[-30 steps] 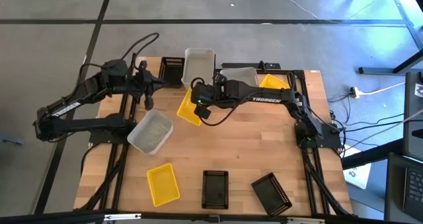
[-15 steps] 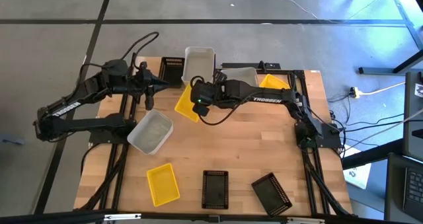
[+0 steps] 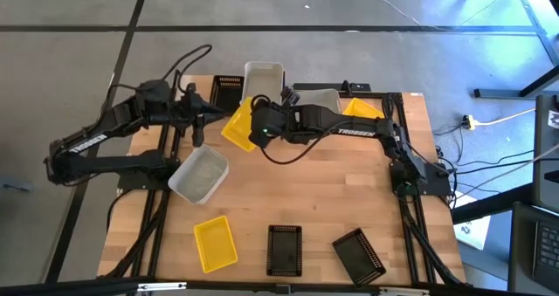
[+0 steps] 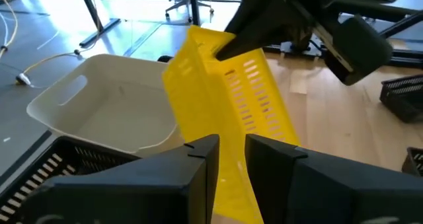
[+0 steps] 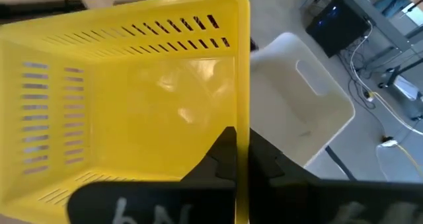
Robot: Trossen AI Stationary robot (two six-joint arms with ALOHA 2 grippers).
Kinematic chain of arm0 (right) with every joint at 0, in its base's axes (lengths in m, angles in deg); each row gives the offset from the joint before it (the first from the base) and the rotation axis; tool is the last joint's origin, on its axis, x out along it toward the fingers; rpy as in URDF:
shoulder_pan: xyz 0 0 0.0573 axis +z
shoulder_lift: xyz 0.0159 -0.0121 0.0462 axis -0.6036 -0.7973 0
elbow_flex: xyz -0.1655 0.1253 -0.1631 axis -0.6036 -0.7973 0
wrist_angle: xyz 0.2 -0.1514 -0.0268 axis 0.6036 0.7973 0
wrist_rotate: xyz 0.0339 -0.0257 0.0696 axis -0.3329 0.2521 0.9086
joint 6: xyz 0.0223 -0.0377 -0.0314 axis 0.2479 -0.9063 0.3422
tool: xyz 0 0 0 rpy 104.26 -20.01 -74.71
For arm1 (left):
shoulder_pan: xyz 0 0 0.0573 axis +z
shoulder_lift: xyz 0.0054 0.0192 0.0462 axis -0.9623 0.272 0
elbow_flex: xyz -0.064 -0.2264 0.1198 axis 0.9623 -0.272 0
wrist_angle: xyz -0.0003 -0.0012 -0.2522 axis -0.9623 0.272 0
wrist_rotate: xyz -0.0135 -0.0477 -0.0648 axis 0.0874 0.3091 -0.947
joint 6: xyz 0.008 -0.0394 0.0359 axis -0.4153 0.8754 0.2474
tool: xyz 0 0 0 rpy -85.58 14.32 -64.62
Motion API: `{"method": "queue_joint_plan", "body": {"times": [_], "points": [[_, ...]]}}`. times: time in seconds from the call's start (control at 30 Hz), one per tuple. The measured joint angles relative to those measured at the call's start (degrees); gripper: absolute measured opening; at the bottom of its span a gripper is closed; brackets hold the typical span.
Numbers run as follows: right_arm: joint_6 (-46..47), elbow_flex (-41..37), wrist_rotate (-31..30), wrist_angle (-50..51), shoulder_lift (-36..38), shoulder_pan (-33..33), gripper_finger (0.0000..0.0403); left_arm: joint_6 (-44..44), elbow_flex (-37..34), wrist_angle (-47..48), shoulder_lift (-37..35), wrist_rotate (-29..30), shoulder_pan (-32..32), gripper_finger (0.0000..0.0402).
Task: Stack baskets on shelf by color
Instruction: Put the middle yellow bin on the shelf
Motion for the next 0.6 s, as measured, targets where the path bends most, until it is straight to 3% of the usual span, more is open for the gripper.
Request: {"method": "queue_joint_plan", "body": {"times": [0.17, 0.43, 0.6], "points": [[0.0, 0.0, -1.6, -4.9, 0.0, 0.7, 0.0000, -3.0, 0.0, -0.6, 0.0, 1.9, -3.2, 0.0067], [-1.2, 0.0, -3.6, -6.9, 0.0, 1.5, 0.0000, -6.3, 0.0, -1.6, 0.0, 15.5, -7.9, 0.0067], [-1.1, 0.0, -3.5, -7.0, 0.0, 1.6, 0.0000, -8.8, 0.0, -3.3, 0.0, 18.6, -9.9, 0.0067]]}}
